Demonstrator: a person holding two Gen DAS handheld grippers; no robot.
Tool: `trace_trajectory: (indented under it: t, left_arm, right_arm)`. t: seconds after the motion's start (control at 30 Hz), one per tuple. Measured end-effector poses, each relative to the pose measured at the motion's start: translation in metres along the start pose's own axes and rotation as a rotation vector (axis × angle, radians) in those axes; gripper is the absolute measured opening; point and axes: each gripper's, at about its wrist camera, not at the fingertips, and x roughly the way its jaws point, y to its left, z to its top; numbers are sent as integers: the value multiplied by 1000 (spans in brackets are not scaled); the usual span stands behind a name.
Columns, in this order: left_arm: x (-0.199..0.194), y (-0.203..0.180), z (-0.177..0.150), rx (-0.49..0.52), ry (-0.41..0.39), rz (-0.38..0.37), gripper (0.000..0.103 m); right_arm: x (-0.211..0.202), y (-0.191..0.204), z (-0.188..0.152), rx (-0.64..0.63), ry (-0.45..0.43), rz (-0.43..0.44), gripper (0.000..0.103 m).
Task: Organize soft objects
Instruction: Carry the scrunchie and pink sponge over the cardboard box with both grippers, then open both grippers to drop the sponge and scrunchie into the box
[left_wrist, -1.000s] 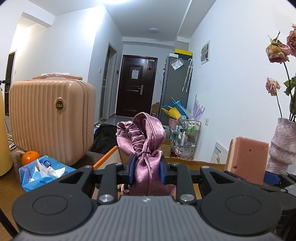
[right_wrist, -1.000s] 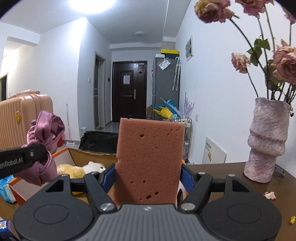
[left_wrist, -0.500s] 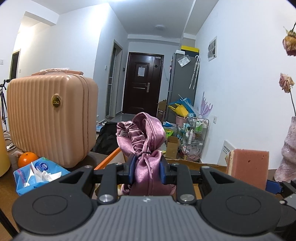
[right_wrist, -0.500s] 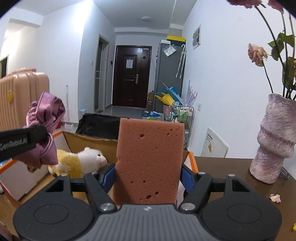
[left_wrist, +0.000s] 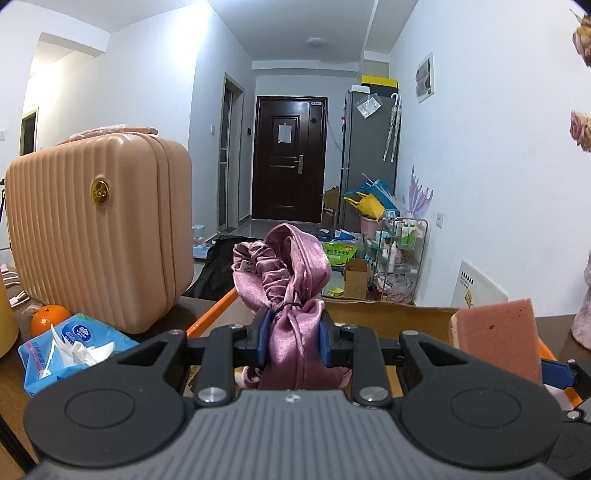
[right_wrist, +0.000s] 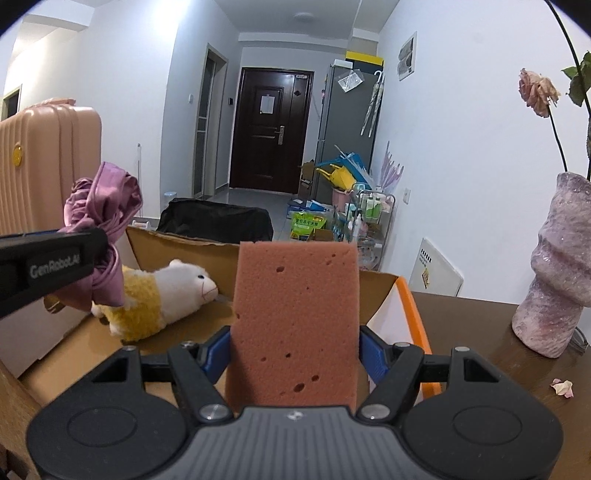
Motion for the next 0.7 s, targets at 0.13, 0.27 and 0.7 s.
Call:
trace_trajectory:
  t: [0.13, 0.27, 0.7]
  left_arm:
    - [4, -3, -5, 31, -1, 14, 27]
    - [9, -6, -10, 61, 11, 21, 27]
    - [8, -6, -11, 65, 4, 31, 39]
  right_arm:
    - [0, -1, 0, 3, -1, -1, 70]
    - [1, -1, 0, 1, -1, -3, 70]
    - [-1, -1, 0, -5, -12, 0, 75]
